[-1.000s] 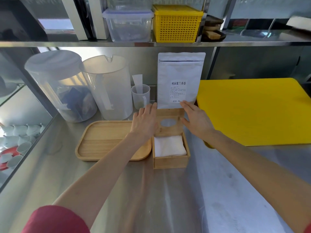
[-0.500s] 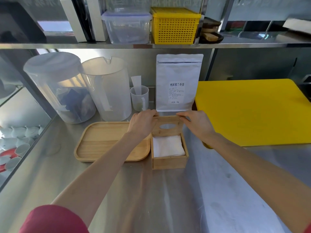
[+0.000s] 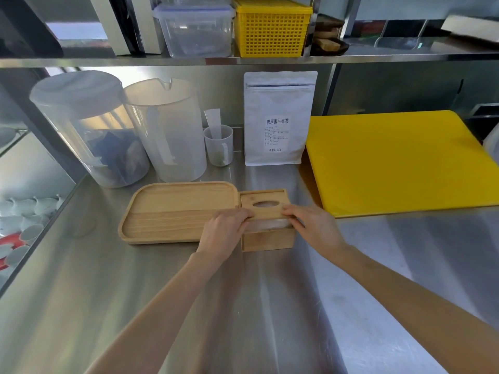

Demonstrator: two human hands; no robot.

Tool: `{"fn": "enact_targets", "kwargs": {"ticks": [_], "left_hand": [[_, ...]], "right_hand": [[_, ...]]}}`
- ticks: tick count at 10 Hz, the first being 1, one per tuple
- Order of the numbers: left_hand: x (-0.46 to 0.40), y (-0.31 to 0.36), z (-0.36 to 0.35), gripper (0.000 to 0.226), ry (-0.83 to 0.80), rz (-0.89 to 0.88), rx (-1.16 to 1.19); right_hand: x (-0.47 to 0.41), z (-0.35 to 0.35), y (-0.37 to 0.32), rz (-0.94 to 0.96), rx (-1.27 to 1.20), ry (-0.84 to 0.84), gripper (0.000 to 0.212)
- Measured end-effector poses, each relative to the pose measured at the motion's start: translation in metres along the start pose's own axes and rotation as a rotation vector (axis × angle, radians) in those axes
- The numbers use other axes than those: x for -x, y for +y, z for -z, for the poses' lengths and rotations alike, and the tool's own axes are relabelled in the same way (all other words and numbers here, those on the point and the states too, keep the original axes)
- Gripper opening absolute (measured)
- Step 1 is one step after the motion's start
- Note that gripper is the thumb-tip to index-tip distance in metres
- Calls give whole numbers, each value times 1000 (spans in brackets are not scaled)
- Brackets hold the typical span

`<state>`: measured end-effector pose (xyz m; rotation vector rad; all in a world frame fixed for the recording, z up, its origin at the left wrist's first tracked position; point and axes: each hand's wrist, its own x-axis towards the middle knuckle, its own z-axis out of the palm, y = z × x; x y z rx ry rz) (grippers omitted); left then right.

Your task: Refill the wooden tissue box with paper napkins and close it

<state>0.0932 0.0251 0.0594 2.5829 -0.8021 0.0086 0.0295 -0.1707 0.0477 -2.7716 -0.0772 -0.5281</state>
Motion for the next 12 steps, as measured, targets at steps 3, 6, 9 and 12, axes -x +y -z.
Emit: {"fn": "enact_targets", "kwargs": {"ticks": [3,6,9,12], "left_hand": [[5,-10,-15,31,-70,-61,-48],[8,-14,-20,35,-63,-90,2],[8,-7,-15,38,-130,-19,-49],[-11,7,21,49,-335,160,-98]], "right_hand": [[14,-12,1,15,34,-62,26],[18,-14,3,-5,17,-122,32],[15,-10,-1,-69,-6,-193,33],[-15,21,-26,-111,182,-622,53]]}}
